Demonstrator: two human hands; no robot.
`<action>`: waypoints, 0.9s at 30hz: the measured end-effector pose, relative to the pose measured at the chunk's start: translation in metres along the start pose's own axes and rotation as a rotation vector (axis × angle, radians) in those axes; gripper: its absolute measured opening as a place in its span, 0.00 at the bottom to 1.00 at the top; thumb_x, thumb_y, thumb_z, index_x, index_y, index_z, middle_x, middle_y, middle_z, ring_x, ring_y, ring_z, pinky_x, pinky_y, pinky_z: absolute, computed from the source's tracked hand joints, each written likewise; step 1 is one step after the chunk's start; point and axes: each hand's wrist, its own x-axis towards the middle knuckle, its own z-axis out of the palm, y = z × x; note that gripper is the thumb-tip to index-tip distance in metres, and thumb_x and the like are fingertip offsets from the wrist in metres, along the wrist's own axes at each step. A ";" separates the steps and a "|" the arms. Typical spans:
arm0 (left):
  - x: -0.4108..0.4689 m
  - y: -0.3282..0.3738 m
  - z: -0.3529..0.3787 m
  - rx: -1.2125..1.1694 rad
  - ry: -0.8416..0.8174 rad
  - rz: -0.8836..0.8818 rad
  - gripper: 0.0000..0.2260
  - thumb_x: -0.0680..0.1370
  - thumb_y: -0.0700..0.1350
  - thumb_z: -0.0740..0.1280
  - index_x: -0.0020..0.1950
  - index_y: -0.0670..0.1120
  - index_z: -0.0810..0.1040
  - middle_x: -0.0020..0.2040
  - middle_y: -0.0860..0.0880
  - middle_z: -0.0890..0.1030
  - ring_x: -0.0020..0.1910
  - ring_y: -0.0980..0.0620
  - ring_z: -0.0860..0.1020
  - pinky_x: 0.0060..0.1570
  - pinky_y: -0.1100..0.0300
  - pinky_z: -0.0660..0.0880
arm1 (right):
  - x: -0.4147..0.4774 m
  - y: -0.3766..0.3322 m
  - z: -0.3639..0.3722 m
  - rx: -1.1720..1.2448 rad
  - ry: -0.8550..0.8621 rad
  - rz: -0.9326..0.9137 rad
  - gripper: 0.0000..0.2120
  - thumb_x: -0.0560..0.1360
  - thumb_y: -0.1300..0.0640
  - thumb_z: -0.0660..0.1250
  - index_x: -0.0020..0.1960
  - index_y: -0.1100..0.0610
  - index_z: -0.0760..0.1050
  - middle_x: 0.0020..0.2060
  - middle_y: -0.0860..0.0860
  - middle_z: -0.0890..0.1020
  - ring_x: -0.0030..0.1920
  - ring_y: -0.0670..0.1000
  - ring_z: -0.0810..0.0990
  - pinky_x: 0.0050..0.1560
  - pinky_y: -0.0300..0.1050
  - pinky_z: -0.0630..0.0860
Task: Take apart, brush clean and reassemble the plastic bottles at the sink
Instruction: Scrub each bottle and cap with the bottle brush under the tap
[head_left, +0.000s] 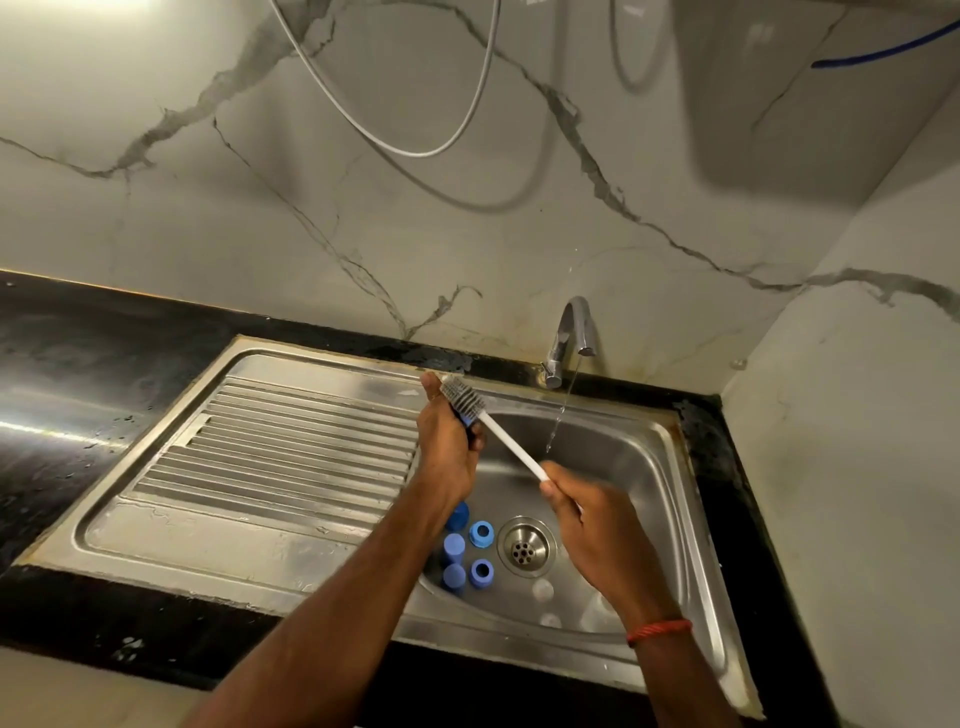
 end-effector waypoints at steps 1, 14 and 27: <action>0.000 0.001 0.001 0.009 -0.001 0.010 0.25 0.80 0.67 0.56 0.41 0.47 0.75 0.28 0.52 0.71 0.28 0.56 0.69 0.27 0.62 0.65 | 0.003 -0.004 0.001 0.000 0.005 0.000 0.15 0.82 0.50 0.62 0.68 0.48 0.76 0.27 0.43 0.72 0.31 0.43 0.75 0.33 0.38 0.71; -0.002 0.009 -0.001 -0.146 -0.074 -0.062 0.21 0.77 0.64 0.65 0.49 0.45 0.76 0.33 0.50 0.73 0.29 0.56 0.69 0.23 0.65 0.67 | 0.001 0.001 0.003 -0.001 0.037 -0.037 0.17 0.82 0.49 0.61 0.69 0.49 0.75 0.32 0.42 0.74 0.34 0.42 0.75 0.36 0.36 0.71; 0.014 0.011 -0.016 -0.456 -0.146 -0.132 0.06 0.79 0.46 0.63 0.47 0.43 0.73 0.38 0.47 0.74 0.31 0.55 0.73 0.24 0.67 0.71 | -0.013 0.011 0.004 0.100 0.010 0.092 0.10 0.81 0.52 0.63 0.59 0.47 0.80 0.29 0.46 0.77 0.30 0.47 0.76 0.34 0.47 0.76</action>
